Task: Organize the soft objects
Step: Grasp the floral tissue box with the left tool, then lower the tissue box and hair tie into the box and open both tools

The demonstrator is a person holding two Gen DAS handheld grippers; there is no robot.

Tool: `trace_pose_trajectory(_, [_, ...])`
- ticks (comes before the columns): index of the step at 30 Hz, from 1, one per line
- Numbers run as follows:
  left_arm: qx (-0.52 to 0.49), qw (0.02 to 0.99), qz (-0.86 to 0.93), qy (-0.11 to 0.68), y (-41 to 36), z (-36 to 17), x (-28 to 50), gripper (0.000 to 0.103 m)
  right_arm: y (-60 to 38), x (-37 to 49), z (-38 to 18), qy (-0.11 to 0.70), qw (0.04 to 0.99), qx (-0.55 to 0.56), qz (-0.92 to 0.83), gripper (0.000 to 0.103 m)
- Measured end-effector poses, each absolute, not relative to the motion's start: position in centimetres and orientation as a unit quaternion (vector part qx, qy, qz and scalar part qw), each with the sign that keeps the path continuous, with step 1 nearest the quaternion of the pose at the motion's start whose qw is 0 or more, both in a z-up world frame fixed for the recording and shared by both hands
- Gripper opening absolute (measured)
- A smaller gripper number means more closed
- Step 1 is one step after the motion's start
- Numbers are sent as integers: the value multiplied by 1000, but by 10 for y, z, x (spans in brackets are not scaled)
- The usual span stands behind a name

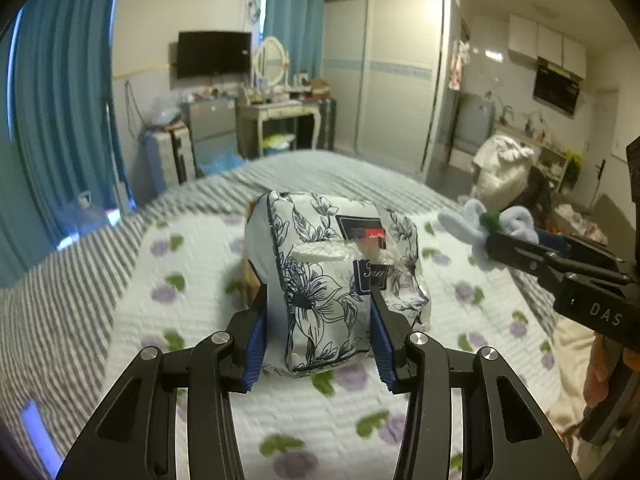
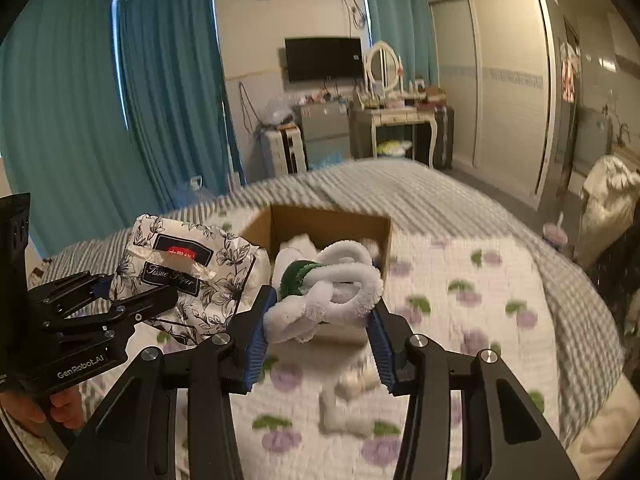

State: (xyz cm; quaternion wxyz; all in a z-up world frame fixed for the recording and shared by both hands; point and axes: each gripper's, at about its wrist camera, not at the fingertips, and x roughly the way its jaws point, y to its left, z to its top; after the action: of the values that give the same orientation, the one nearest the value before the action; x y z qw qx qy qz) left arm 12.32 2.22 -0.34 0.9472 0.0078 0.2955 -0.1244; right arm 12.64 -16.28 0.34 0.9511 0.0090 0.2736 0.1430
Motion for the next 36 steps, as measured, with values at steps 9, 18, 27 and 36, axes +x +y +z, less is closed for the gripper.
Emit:
trace_pose_trajectory(9, [25,953,-104,283,31,4,206,44,-150,203,24,256,952,37,162,45])
trace_pose_trajectory(18, [37,941,-109,319,8,-49,284,44,-149,303,-31,298,941,39,156,45])
trace_pose_trajectory(27, [73,933,-144,321,-10,-86,301,54,-165,349,-86,328,932,56,145,50])
trace_pose_trajectory(36, [65,951,-98,285,4,-50,283,91,-177,332,-61,314,939,68,125,80])
